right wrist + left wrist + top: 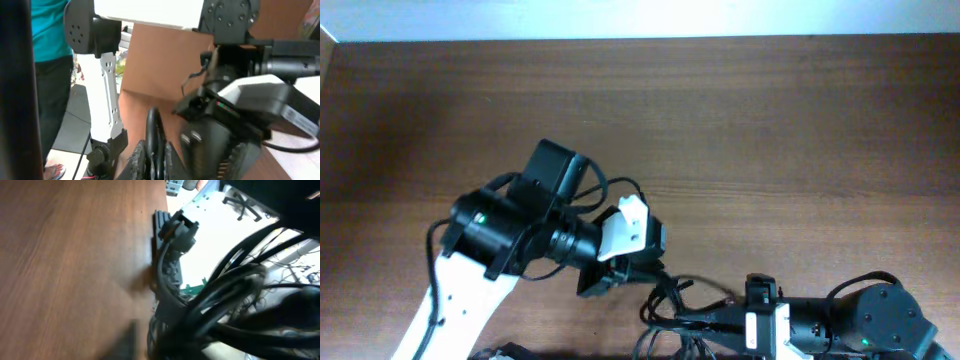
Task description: Untangle cables
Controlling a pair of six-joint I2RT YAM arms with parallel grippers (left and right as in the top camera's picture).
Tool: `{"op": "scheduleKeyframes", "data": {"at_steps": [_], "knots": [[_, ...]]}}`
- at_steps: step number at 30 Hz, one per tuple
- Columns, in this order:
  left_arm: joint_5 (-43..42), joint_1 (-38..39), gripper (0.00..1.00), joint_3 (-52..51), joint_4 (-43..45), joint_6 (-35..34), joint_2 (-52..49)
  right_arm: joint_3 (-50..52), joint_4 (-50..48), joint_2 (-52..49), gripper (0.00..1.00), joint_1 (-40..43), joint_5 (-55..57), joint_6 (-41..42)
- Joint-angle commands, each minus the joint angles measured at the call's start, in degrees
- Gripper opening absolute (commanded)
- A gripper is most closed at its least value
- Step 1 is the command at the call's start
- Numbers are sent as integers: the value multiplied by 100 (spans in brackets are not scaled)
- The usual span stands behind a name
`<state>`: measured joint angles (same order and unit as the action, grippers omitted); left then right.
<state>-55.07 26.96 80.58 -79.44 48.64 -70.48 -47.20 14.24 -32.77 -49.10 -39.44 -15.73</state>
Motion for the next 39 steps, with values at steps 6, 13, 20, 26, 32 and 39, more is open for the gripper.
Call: {"op": "scheduleKeyframes", "data": {"at_steps": [6,13,20,26,32,39], "knots": [[90,-15,0,9,1766,-1606,-345,-111,249,48,4,0,1799,17],[1331,-748,0,9,4164,-4951,-345,-111,-168,-205,4,4,5436,944],[3060,-1646,0,9,4428,-7862,-345,-114,-1617,-1707,4,463,7029,1117],[3860,-2291,0,9,4157,-8876,-345,-114,-1707,-2734,4,2286,4575,2977],[4190,-2627,38,9,2496,-11224,-345,-114,-1709,-2780,4,2588,3311,2977],[2052,-2623,100,9,1976,-7403,-345,-114,-1812,-2782,4,2588,1528,2951]]}}
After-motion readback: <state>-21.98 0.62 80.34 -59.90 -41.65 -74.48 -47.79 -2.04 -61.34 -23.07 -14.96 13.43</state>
